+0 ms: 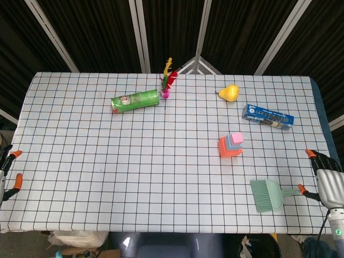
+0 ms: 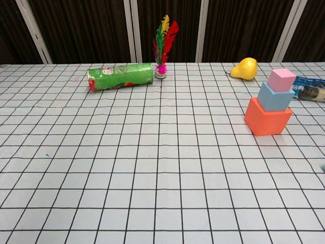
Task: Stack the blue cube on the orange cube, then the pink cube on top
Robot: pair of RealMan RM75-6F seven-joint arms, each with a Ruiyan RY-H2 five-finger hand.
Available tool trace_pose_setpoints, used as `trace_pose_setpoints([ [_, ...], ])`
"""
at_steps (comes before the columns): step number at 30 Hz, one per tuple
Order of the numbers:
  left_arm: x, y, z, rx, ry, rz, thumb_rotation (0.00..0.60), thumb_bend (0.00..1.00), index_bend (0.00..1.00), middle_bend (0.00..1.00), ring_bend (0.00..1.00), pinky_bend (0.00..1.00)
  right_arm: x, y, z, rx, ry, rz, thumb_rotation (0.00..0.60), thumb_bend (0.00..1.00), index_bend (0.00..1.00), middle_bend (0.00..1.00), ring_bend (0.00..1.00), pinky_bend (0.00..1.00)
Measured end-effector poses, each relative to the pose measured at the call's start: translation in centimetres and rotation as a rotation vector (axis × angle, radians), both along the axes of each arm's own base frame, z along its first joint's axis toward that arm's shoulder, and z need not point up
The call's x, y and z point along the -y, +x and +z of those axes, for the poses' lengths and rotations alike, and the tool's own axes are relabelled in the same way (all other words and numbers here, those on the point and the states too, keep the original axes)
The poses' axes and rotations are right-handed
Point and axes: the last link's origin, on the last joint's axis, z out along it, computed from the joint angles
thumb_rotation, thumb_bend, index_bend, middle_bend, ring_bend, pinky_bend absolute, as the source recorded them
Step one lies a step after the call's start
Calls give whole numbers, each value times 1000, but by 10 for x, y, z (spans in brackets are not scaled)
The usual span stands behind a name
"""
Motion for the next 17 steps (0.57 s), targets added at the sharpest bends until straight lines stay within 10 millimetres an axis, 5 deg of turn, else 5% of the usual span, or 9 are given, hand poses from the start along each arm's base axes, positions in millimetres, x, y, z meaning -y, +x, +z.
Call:
trace_pose_setpoints([
  [8, 2, -2, 4, 14, -9, -11, 600, 543, 182, 59, 0, 0, -31, -16, -30, -153, -156, 96, 600, 305, 0, 96, 88, 87],
  [17, 4, -2, 6, 13, -8, -20, 600, 543, 182, 60, 0, 0, -30, -7, -44, -186, -95, 176, 600, 305, 0, 96, 88, 86],
])
